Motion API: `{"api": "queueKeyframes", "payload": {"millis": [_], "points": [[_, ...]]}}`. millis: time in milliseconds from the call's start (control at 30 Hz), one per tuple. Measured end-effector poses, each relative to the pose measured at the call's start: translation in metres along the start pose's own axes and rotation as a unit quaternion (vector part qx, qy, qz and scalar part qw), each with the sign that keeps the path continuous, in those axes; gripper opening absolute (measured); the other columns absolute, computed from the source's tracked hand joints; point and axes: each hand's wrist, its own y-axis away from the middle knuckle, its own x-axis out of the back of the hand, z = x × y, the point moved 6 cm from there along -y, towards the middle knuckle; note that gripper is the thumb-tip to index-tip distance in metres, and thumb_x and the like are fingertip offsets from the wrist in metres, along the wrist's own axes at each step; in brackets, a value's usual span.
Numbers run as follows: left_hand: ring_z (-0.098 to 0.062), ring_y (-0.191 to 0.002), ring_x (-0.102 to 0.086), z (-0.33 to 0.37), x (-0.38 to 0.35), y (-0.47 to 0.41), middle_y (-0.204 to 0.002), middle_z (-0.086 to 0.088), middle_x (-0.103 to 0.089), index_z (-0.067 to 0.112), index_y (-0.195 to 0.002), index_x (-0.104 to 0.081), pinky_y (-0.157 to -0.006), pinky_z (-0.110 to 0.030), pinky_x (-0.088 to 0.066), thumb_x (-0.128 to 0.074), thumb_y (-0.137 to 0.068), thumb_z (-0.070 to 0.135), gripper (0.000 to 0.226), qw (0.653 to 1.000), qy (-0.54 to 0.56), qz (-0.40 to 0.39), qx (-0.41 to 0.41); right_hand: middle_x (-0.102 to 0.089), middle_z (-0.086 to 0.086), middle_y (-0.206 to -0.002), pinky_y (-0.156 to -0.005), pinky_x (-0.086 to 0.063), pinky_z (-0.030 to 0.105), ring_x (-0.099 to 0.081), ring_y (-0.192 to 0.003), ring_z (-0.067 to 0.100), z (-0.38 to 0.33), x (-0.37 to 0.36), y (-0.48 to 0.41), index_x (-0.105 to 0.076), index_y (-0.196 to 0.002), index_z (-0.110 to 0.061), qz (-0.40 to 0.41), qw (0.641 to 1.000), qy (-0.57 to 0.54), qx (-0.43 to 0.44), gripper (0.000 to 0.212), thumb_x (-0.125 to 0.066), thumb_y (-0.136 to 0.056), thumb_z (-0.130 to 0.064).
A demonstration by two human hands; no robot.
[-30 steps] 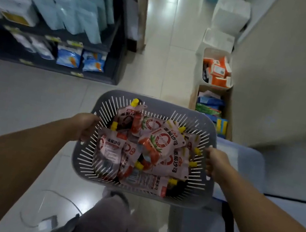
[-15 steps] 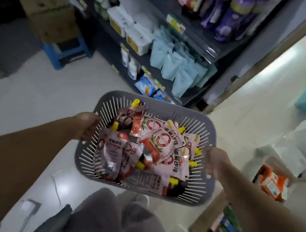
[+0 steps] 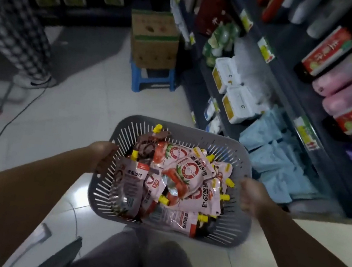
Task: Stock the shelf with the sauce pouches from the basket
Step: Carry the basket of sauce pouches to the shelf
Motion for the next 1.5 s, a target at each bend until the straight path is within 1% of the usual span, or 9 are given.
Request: {"api": "queueKeyframes", "payload": {"millis": [233, 400, 633, 767, 967, 1067, 1233, 1367, 1500], "points": [[-0.007, -0.016, -0.016, 0.079, 0.063, -0.032, -0.026, 0.005, -0.022, 0.018, -0.054, -0.021, -0.031, -0.002, -0.017, -0.03, -0.099, 0.021, 0.046, 0.996, 0.077, 0.048, 0.001, -0.027, 0.0, -0.048, -0.037, -0.023, 0.017, -0.026, -0.036, 0.014, -0.133, -0.074, -0.05, -0.032, -0.052, -0.019, -0.033, 0.998, 0.06, 0.015, 0.034, -0.042, -0.084, -0.013], [-0.007, -0.017, -0.013, 0.132, 0.093, -0.06, -0.026, 0.004, -0.019, 0.018, -0.052, -0.019, -0.035, 0.0, -0.018, -0.031, -0.098, 0.021, 0.047, 0.99, 0.113, 0.087, 0.019, -0.019, 0.0, -0.054, -0.031, -0.015, 0.014, -0.015, -0.036, 0.012, -0.223, -0.121, -0.093, -0.028, -0.057, -0.022, -0.065, 0.993, 0.089, 0.041, 0.035, -0.04, -0.089, -0.012], [-0.008, -0.018, -0.015, 0.221, 0.118, -0.1, -0.029, 0.004, -0.021, 0.018, -0.053, -0.021, -0.033, -0.002, -0.02, -0.031, -0.098, 0.021, 0.046, 0.976, 0.185, 0.112, 0.0, -0.024, 0.0, -0.049, -0.031, -0.015, 0.013, -0.017, -0.022, 0.008, -0.358, -0.169, -0.141, -0.033, -0.056, -0.019, -0.111, 0.985, 0.121, 0.058, 0.038, -0.041, -0.093, -0.017], [-0.007, -0.02, -0.014, 0.264, 0.13, -0.125, -0.031, 0.004, -0.021, 0.02, -0.054, -0.02, -0.034, -0.002, -0.019, -0.03, -0.097, 0.02, 0.044, 0.97, 0.214, 0.113, 0.002, -0.024, -0.003, -0.035, -0.032, -0.015, 0.014, -0.016, -0.02, 0.009, -0.428, -0.188, -0.157, -0.031, -0.053, -0.017, -0.114, 0.98, 0.144, 0.078, 0.039, -0.039, -0.092, -0.011], [-0.008, -0.019, -0.014, 0.32, 0.15, -0.165, -0.03, 0.004, -0.02, 0.019, -0.053, -0.022, -0.034, -0.002, -0.021, -0.033, -0.095, 0.02, 0.043, 0.967, 0.214, 0.134, 0.025, -0.025, 0.001, -0.055, -0.031, -0.019, 0.018, -0.022, -0.042, 0.014, -0.503, -0.218, -0.19, -0.033, -0.058, -0.017, -0.106, 0.974, 0.185, 0.078, 0.033, -0.039, -0.091, -0.011], [-0.008, -0.019, -0.015, 0.352, 0.166, -0.191, -0.03, 0.004, -0.022, 0.018, -0.053, -0.023, -0.034, -0.003, -0.021, -0.034, -0.095, 0.019, 0.043, 0.967, 0.213, 0.135, 0.042, -0.021, 0.001, -0.056, -0.031, -0.017, 0.015, -0.017, -0.041, 0.013, -0.534, -0.237, -0.214, -0.029, -0.06, -0.019, -0.094, 0.974, 0.192, 0.069, 0.032, -0.039, -0.089, -0.01], [-0.008, -0.017, -0.017, 0.409, 0.191, -0.228, -0.027, 0.003, -0.023, 0.016, -0.049, -0.025, -0.033, -0.002, -0.02, -0.035, -0.096, 0.017, 0.047, 0.965, 0.213, 0.145, 0.043, -0.026, -0.001, -0.041, -0.027, -0.016, 0.01, -0.02, -0.019, 0.007, -0.589, -0.277, -0.237, -0.033, -0.056, -0.016, -0.093, 0.979, 0.172, 0.054, 0.04, -0.037, -0.095, -0.008], [-0.008, -0.014, -0.021, 0.463, 0.215, -0.249, -0.023, 0.003, -0.026, 0.013, -0.049, -0.029, -0.031, -0.002, -0.021, -0.035, -0.096, 0.015, 0.047, 0.96, 0.22, 0.169, 0.035, -0.027, 0.0, -0.044, -0.028, -0.015, 0.01, -0.019, -0.018, 0.005, -0.632, -0.303, -0.255, -0.034, -0.054, -0.017, -0.088, 0.985, 0.139, 0.051, 0.042, -0.043, -0.094, -0.01], [-0.006, -0.012, -0.02, 0.522, 0.231, -0.266, -0.02, 0.004, -0.025, 0.013, -0.049, -0.027, -0.03, 0.001, -0.02, -0.035, -0.096, 0.013, 0.048, 0.964, 0.212, 0.162, 0.015, -0.025, -0.007, -0.024, -0.028, -0.015, 0.005, -0.02, -0.015, 0.005, -0.673, -0.319, -0.267, -0.032, -0.052, -0.015, -0.09, 0.99, 0.094, 0.051, 0.043, -0.042, -0.092, -0.005]]}}
